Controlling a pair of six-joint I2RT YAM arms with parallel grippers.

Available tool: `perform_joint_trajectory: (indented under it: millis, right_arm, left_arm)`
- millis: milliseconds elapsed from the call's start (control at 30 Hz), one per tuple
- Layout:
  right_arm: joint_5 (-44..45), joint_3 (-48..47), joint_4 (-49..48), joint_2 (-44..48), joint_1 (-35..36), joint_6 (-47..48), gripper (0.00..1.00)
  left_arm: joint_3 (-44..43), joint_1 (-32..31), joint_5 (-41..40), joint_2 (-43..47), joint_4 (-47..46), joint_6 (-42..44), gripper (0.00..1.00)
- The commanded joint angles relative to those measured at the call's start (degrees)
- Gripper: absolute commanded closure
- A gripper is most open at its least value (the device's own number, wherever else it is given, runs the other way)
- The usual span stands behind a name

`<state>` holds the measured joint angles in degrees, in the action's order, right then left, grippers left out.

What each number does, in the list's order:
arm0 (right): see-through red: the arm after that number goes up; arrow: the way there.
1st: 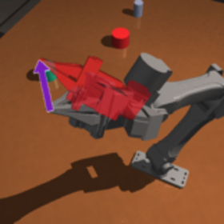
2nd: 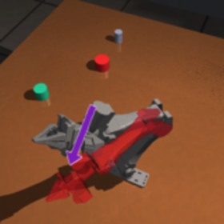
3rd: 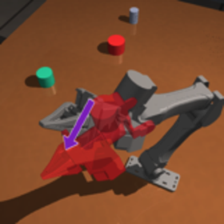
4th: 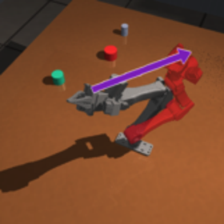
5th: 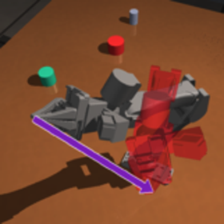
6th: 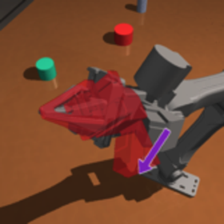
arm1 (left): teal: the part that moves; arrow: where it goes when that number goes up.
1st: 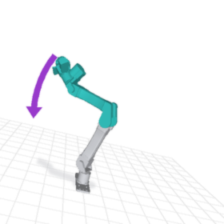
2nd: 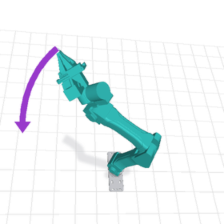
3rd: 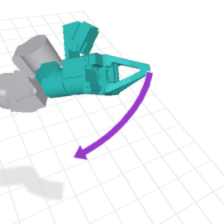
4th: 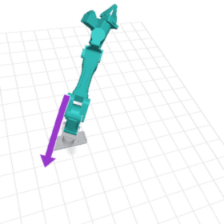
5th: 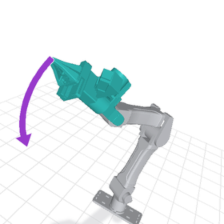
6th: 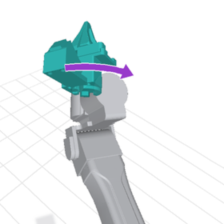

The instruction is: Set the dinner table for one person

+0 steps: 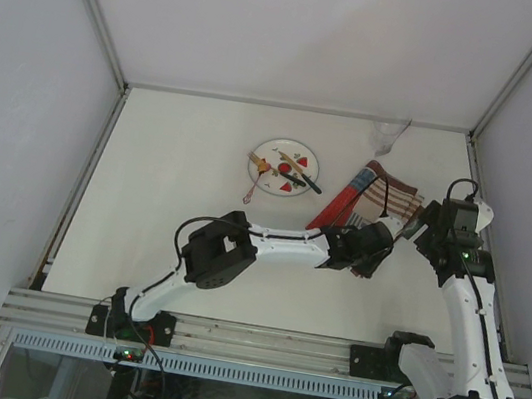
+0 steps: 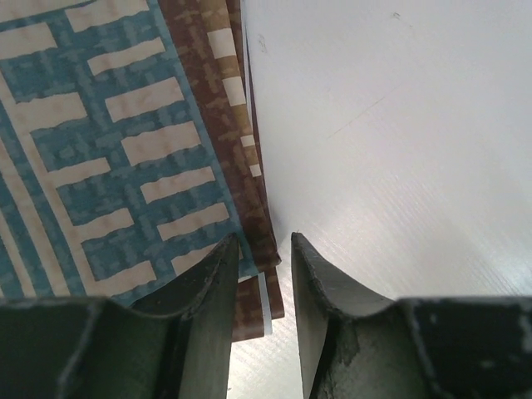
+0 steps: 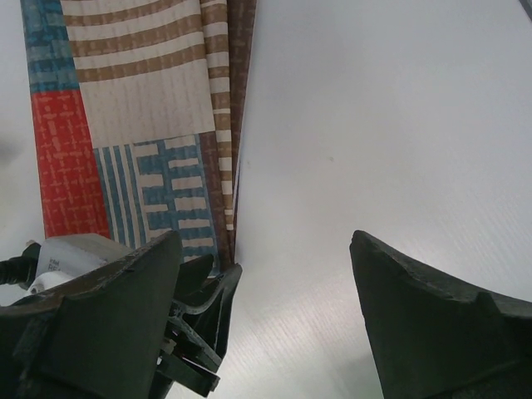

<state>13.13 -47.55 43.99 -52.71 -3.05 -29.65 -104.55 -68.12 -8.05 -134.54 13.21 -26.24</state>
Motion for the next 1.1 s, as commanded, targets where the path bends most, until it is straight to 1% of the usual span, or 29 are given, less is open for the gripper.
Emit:
perform_joint_trajectory:
  millis: [0,33,133,300,400,567,733,867,1000,1067]
  right_arm:
    - [-0.65,-2.71,-1.39,1.36,-0.63,1.31,0.17]
    - [-0.91,-2.91,-1.24,1.50,-0.72,1.48,0.17]
    - [-1.23,-3.44,-0.97,1.93,-0.83,1.50,0.17]
    - [-2.58,-3.60,-0.99,1.74,-1.09,1.55,0.17]
    - [-3.85,-3.68,-1.17,1.56,-1.26,1.72,0.17]
    - [-4.96,-5.09,-0.82,1.98,-1.64,2.33,0.19]
    - [-5.32,-5.71,-0.86,2.69,-2.03,2.75,0.30]
    - [-6.05,-5.71,-0.76,2.07,-2.12,2.75,0.31]
    - [-5.98,-5.71,-0.70,1.98,-2.18,2.75,0.31]
    - [-6.20,-5.71,-0.77,2.03,-2.25,2.84,0.31]
  left_arm:
    - [-4.28,-0.03,1.86,-1.67,2.36,1.10,0.63]
    - [-4.41,0.00,1.85,-1.73,2.54,1.10,0.64]
    - [-4.89,-0.04,1.79,-1.99,3.16,0.74,0.77]
    - [-5.57,0.04,1.92,-2.31,3.57,0.49,0.94]
    - [-6.85,0.08,2.12,-2.80,4.65,0.55,1.00]
    - [-5.69,0.01,1.66,-1.44,4.61,0.21,1.00]
    - [2.35,0.06,-3.95,6.65,0.64,0.64,1.00]
    - [4.45,0.47,-8.01,11.12,1.19,2.14,1.00]
    - [5.92,1.22,-9.47,14.00,1.03,2.86,1.00]
    - [4.74,1.44,-8.77,14.17,1.63,3.96,1.00]
